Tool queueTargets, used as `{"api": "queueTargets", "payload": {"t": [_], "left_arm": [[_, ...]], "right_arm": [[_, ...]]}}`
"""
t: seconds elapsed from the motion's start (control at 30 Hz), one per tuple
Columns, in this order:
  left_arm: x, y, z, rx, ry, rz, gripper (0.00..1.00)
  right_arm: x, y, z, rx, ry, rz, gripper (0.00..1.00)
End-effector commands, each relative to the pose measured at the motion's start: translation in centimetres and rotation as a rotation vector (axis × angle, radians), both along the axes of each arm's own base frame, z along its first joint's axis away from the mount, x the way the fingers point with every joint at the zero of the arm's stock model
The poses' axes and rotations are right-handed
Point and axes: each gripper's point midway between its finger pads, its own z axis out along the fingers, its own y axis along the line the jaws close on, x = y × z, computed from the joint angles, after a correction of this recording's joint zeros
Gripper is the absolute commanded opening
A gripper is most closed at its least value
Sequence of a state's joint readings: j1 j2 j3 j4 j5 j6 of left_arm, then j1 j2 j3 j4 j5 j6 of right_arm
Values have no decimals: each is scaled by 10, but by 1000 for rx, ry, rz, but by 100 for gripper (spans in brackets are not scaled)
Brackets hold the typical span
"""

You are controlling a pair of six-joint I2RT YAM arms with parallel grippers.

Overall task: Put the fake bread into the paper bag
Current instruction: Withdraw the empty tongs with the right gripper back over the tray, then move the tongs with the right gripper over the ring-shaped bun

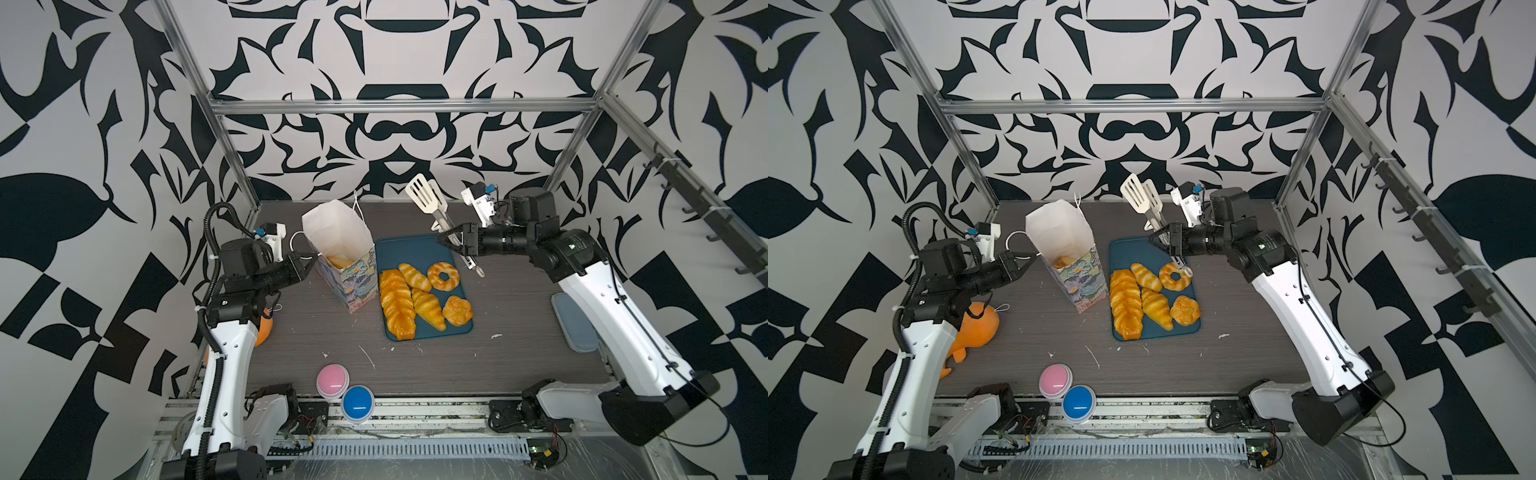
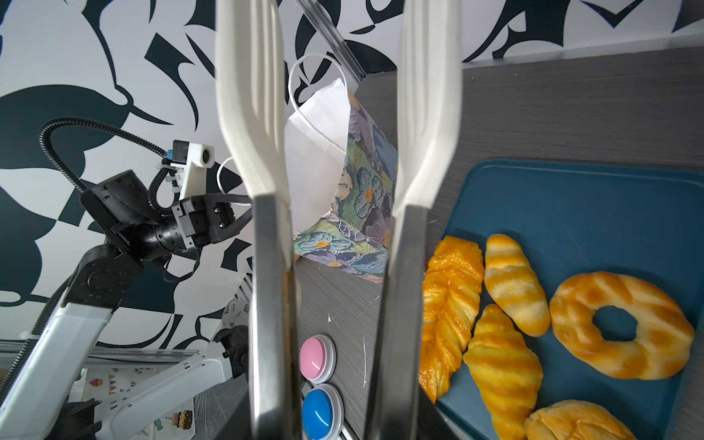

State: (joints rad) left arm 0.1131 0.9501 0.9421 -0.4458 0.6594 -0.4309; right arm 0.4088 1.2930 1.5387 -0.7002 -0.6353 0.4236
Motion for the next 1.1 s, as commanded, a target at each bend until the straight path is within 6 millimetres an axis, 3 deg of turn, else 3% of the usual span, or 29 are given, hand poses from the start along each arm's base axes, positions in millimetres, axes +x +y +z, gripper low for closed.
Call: {"api": "queueTargets", "payload": {"t": [0.0, 0.37, 0.53, 1.07], "left_arm": [[-1, -1, 3, -10, -11, -2, 0], [-2, -1, 3, -13, -12, -4, 0], [-1, -1, 1, -14, -8, -4, 0], [-1, -1, -1, -16, -6, -5, 0]], "right_arm": [[-2, -9, 13, 22, -62, -8, 44], [22, -51, -37, 0, 109, -158, 42], [31, -71, -69, -62, 206, -234, 42], [25, -104, -146, -240, 378, -361, 41]]}}
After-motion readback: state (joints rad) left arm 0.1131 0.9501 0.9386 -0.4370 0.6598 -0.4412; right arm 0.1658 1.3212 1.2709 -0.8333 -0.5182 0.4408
